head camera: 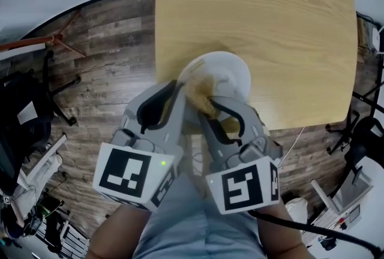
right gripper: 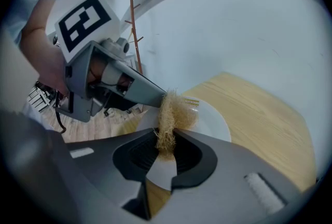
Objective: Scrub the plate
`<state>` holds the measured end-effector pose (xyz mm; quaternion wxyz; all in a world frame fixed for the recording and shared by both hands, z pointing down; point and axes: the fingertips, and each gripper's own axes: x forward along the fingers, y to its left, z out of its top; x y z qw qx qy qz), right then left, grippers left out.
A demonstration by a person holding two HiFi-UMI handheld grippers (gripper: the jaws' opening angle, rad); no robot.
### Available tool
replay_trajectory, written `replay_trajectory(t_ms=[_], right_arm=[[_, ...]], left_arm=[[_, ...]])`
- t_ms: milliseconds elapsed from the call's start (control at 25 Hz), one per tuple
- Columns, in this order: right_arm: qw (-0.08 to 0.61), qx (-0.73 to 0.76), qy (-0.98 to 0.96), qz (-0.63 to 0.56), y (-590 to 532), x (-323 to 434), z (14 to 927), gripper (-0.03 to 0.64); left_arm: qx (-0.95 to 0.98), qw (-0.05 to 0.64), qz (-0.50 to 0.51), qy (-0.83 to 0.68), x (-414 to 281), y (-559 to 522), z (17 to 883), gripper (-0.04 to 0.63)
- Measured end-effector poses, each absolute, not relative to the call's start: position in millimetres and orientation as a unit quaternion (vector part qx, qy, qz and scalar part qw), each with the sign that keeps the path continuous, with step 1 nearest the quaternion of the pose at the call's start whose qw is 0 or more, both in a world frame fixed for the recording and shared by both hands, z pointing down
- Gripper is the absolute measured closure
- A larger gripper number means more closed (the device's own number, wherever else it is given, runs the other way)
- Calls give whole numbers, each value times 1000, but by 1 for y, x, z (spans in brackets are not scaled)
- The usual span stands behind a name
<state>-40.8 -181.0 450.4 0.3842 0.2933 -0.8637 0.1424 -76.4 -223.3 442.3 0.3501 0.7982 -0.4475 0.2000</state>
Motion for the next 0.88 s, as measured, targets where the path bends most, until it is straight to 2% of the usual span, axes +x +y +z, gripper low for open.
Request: replay_trajectory(t_ms=[480,880], right_arm=[[410,268,-855,171,-145,-22,463,548],[429,320,-819,206,-148,27,472,548]], left_arm=[[802,333,219,-445,-77,-224,445,534],[805,315,242,-440,-79,-229,446,532]])
